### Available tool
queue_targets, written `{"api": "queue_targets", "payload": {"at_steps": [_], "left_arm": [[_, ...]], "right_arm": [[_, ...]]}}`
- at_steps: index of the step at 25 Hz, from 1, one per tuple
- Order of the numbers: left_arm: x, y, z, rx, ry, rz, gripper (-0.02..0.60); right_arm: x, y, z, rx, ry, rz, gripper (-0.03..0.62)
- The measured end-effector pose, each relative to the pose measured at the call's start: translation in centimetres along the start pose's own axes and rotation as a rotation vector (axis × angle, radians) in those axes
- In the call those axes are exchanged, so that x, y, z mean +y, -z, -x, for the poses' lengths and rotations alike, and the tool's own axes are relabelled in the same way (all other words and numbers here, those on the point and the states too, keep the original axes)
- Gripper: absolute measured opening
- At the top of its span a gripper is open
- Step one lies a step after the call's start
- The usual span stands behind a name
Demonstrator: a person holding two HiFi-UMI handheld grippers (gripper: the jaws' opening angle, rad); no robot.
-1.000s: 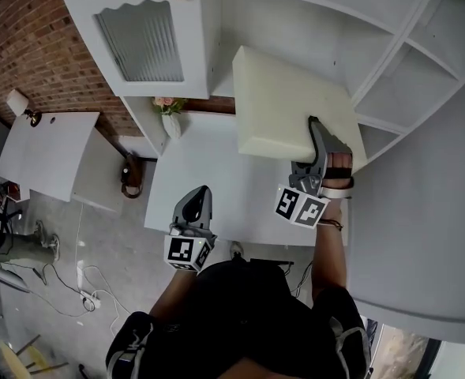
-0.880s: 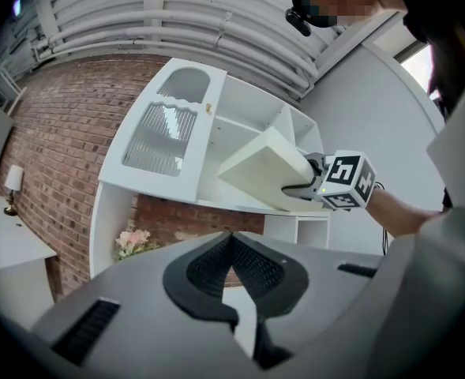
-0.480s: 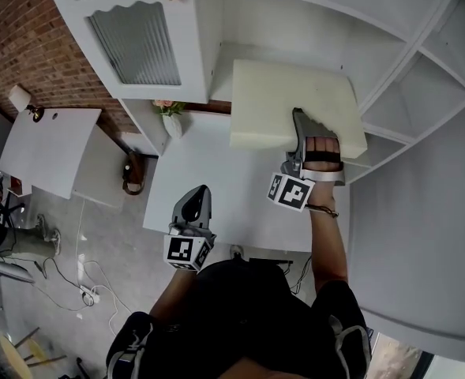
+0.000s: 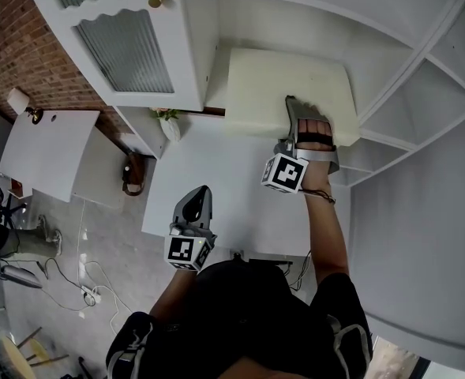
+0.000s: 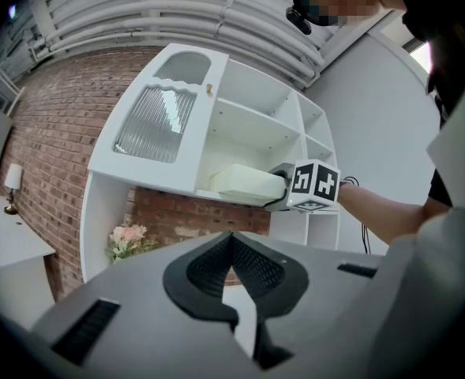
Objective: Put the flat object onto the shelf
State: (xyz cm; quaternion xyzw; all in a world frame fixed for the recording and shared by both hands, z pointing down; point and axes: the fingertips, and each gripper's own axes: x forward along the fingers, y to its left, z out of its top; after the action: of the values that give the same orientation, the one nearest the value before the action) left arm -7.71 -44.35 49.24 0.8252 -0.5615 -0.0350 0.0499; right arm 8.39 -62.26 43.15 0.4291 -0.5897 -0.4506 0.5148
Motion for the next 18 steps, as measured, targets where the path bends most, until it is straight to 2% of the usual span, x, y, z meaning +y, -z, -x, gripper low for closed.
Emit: {"api": "queue_targets", "payload": {"at_steps": [5,14,18], "left_arm": [[0.0,0.3,-0.9,0.005,0.004,-0.008,0.009],[0.4,0.6,-1.2,0.008,-0.004,-0.004,0.009],[0.6,0.5,-0.9,0.006,-0.012,-0.005,0.009]], "right_arm": [[0.0,-0.4,-2.4,0.004,-0.062,-0.038,0.373],[0.1,-0.2,-6.1,0.166,-0.101,-0.013,0.431],[0.0,-0.6,-7.1,0.178,-0.105,-0.001,0.433]]}}
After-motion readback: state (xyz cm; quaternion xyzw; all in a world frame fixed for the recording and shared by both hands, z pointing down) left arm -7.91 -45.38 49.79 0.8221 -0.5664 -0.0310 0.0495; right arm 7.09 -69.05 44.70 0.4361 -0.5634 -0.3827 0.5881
